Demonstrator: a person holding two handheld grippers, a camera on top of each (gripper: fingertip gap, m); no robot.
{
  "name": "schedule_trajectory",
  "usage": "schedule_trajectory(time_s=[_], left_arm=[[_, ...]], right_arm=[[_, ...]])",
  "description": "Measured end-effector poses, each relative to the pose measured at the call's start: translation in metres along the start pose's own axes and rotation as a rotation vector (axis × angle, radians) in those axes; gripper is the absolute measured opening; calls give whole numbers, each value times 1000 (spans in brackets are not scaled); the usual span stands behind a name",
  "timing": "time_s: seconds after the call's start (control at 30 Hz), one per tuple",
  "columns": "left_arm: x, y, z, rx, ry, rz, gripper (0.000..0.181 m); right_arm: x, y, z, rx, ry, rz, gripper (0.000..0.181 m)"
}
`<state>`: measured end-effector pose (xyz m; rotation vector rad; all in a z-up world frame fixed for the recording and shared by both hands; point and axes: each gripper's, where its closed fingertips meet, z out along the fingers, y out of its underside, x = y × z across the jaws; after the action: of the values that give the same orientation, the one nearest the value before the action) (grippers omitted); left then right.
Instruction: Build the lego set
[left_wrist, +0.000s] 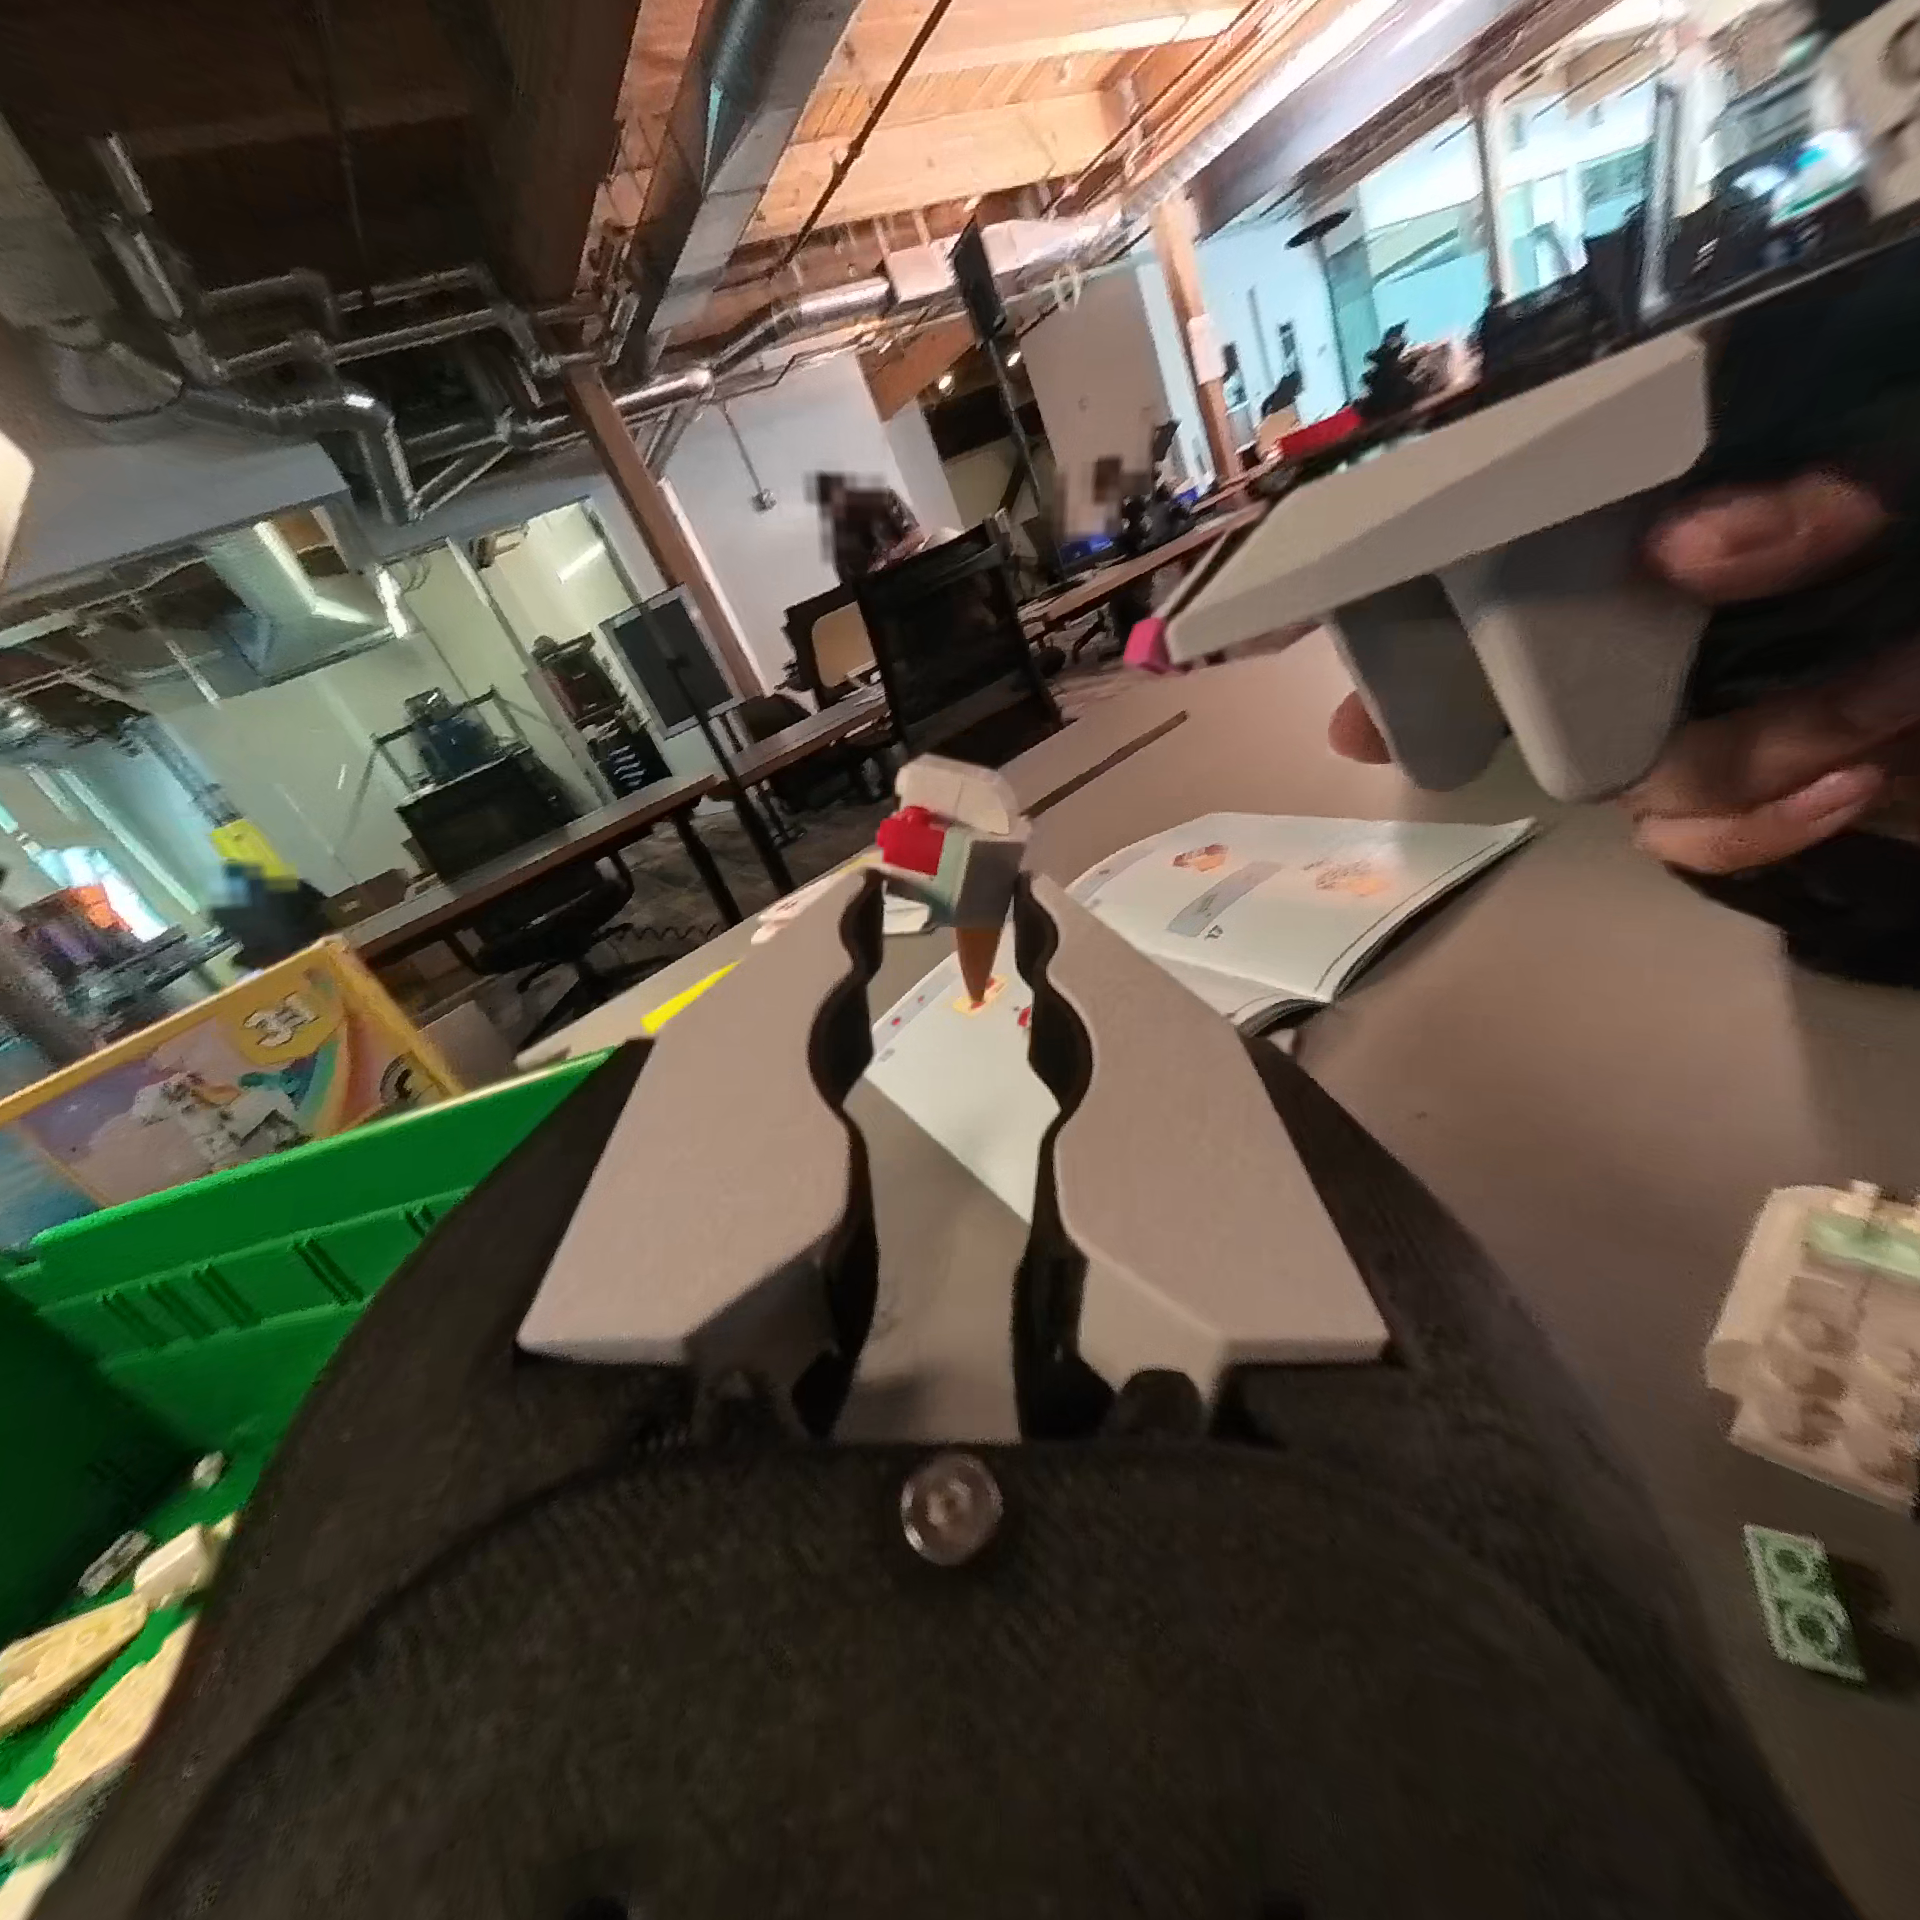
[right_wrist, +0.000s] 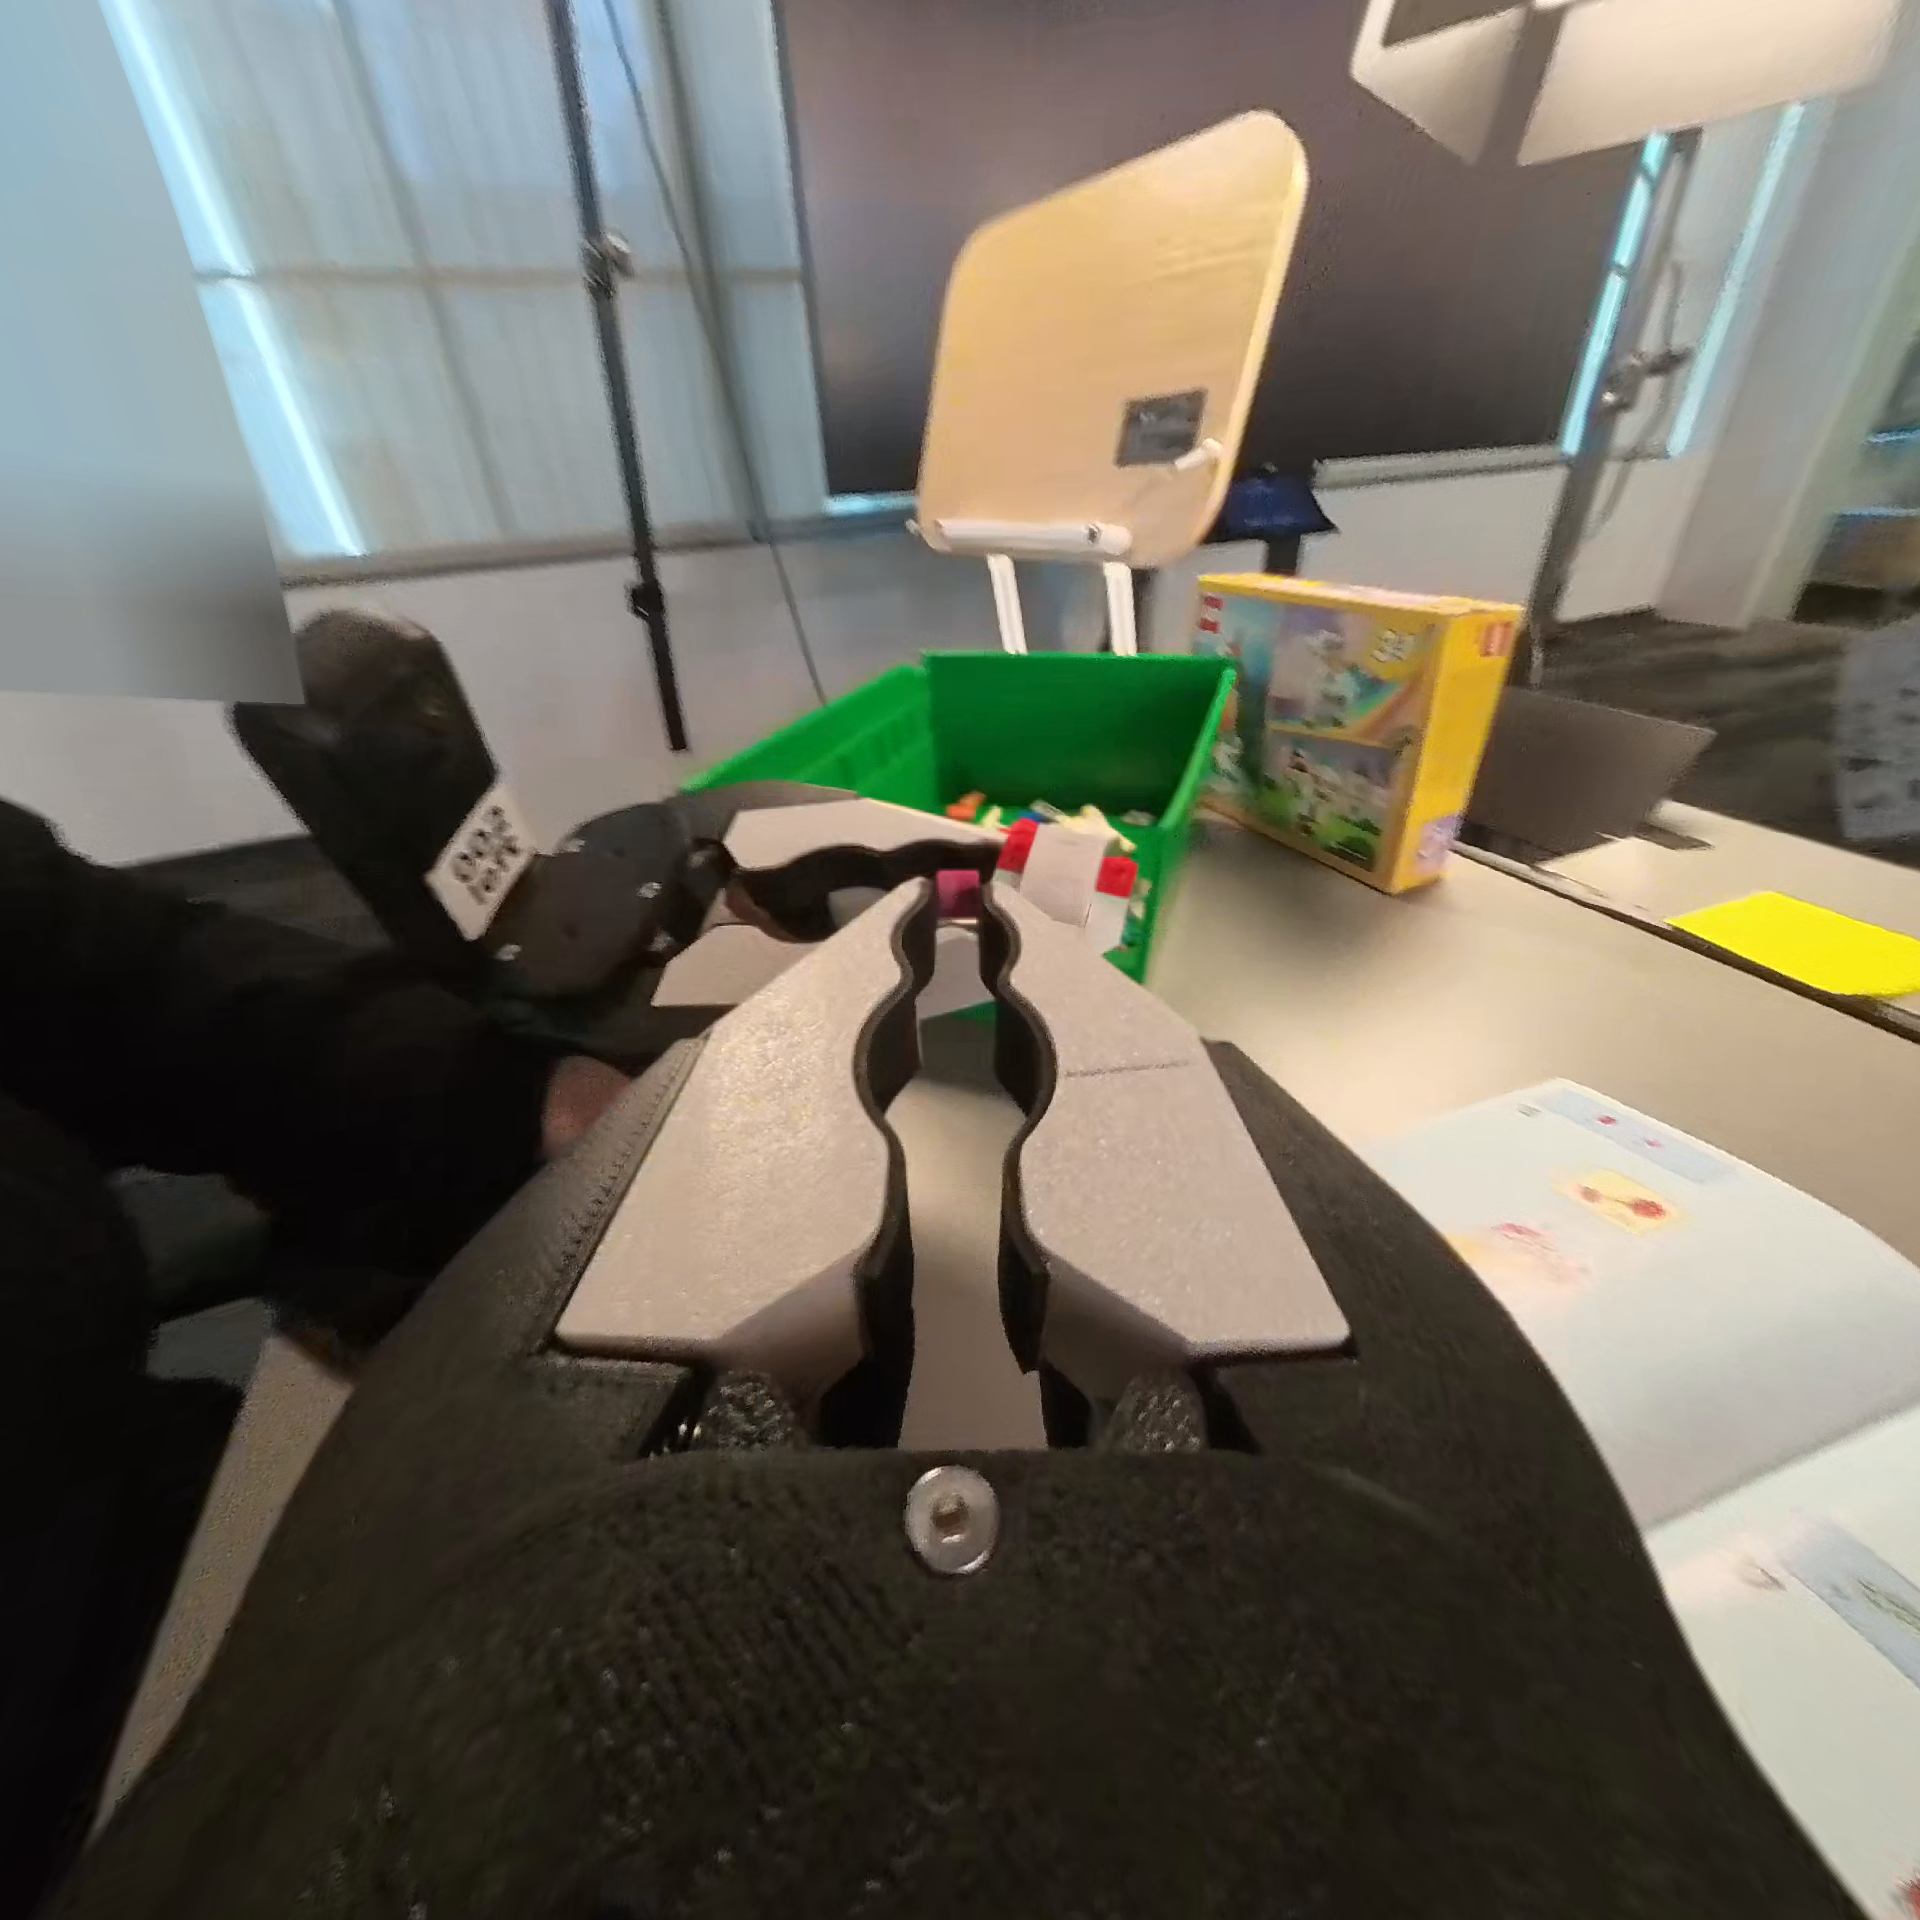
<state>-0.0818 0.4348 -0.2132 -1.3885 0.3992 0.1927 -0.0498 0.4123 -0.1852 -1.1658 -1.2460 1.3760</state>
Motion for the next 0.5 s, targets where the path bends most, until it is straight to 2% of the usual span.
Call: schedule_trajectory(time_s=[0.17, 0.27, 0.4, 0.5], left_arm=[[3, 5, 10, -107, -93, -69, 24], [4, 7, 15, -141, -148, -129, 24], [5, 3, 15, -123, -204, -220, 24], [7, 3, 12, -123, -240, -222, 24]], right_arm=[[14, -1, 10, -131, 143, -77, 5], [20, 3, 13, -227, 169, -73, 5], [25, 6, 15, -307, 216, -80, 5], [25, 11, 17, -369, 274, -146, 5]])
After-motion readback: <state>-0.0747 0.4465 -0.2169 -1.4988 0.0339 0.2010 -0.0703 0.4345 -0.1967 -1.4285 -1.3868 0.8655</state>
